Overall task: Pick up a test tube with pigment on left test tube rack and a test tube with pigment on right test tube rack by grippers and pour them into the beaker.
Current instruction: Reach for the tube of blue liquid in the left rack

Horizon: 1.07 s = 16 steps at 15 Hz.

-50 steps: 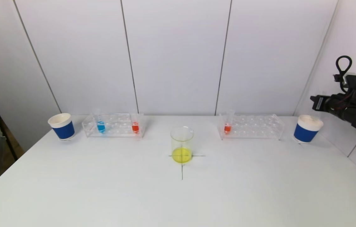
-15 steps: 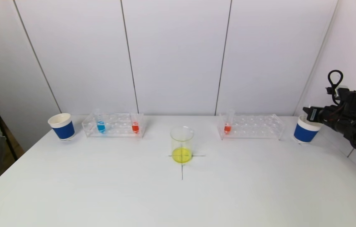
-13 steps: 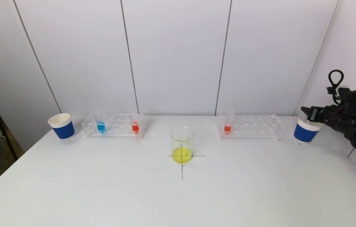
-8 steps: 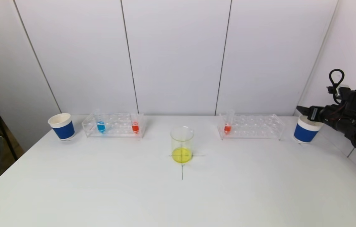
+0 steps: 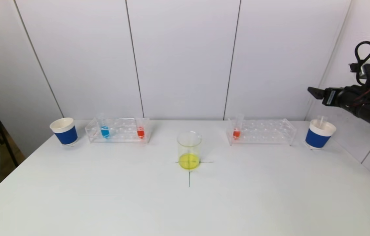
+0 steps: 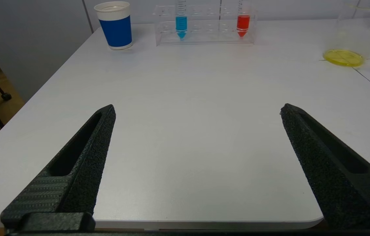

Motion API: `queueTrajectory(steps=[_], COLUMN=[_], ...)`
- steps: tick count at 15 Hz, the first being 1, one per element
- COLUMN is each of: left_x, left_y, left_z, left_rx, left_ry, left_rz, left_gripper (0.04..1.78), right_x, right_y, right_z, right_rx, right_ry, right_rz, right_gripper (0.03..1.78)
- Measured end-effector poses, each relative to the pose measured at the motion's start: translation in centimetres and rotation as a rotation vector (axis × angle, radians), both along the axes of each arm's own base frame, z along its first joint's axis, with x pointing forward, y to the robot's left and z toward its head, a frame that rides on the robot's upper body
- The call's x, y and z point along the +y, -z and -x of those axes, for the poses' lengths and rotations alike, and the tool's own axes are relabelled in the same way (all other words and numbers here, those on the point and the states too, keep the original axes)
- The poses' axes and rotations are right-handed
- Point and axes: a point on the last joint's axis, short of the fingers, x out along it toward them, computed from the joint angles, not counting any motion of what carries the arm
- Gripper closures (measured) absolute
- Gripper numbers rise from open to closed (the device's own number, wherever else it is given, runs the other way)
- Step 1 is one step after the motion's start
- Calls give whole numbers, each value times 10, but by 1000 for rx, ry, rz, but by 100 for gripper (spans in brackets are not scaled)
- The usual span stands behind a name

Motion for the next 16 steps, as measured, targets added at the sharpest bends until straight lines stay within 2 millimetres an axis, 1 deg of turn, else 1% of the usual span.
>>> queueTrajectory(steps=[2, 3, 5, 8, 12, 16], left_x=[0, 0, 0, 0, 0, 0], left_y=[0, 0, 0, 0, 0, 0], left_z=[0, 0, 0, 0, 0, 0], left_rx=[0, 0, 0, 0, 0, 0], left_ry=[0, 0, 0, 0, 0, 0], left_rz=[0, 0, 0, 0, 0, 0], left_gripper=[6, 6, 6, 6, 6, 6], right_x=[26, 36, 48, 59, 68, 78], right_y=[-22, -31, -44, -58, -63, -59], right_z=[22, 37, 68, 120, 198, 270], right_rx=[-39, -53, -78, -119, -168, -162], right_ry=[-53, -74, -97, -116, -180, -232], right_rz=[7, 10, 13, 18, 16, -15], right_gripper=[4, 4, 4, 4, 4, 4])
